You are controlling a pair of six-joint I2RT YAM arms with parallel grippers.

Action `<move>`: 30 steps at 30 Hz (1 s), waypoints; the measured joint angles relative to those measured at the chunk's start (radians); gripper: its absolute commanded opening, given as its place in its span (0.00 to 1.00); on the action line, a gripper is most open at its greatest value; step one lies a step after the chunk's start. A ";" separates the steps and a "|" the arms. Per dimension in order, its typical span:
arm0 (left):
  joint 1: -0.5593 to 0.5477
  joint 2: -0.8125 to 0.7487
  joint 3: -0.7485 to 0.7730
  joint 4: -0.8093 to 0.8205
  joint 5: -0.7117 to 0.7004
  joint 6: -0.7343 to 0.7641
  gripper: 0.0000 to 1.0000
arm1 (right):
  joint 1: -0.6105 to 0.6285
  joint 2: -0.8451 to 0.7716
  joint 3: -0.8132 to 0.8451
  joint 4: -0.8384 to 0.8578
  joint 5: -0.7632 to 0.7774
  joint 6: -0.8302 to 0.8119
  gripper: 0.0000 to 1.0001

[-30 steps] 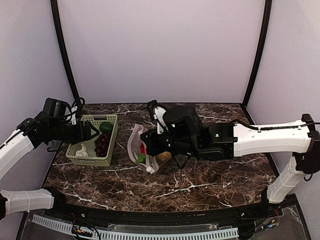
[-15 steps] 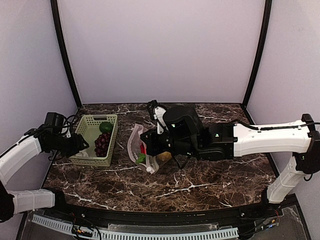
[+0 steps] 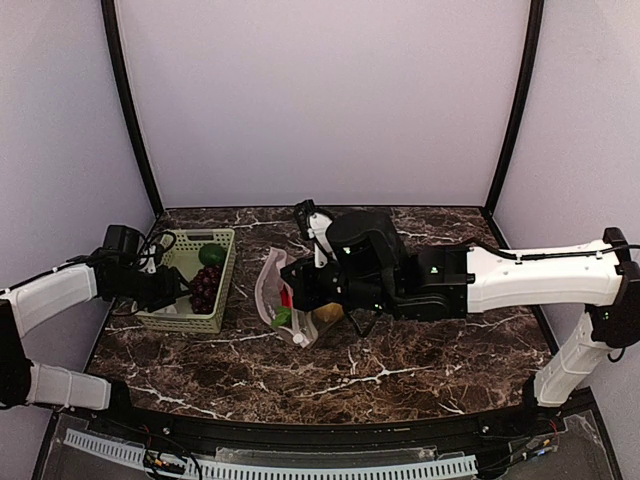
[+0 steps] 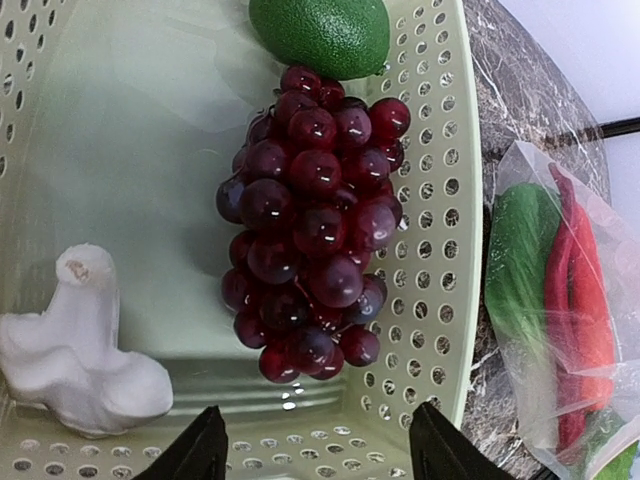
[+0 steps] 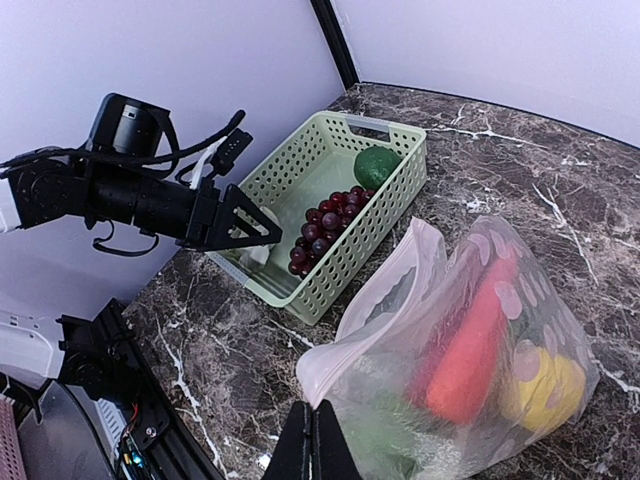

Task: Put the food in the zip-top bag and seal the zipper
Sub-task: Pick up the fake fruit from the bin.

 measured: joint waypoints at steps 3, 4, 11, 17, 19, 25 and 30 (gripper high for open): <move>0.000 0.064 0.017 0.014 0.007 0.012 0.73 | 0.000 0.000 0.000 0.000 -0.001 0.000 0.00; 0.000 0.084 0.025 0.018 0.006 0.016 0.74 | -0.001 0.000 0.000 0.000 -0.001 0.000 0.00; 0.000 0.244 0.100 0.051 0.011 0.037 0.79 | -0.001 0.000 0.000 0.000 0.000 0.000 0.00; -0.010 0.319 0.132 0.077 0.019 0.038 0.80 | -0.002 0.000 0.000 -0.001 0.000 0.001 0.00; -0.020 0.343 0.147 0.083 0.020 0.039 0.79 | -0.002 0.000 0.000 -0.002 0.000 0.001 0.00; -0.050 0.387 0.159 0.103 0.013 0.035 0.76 | -0.002 0.000 0.000 -0.003 0.000 0.004 0.00; -0.076 0.425 0.172 0.106 -0.016 0.035 0.74 | -0.002 0.000 0.000 -0.006 0.000 0.004 0.00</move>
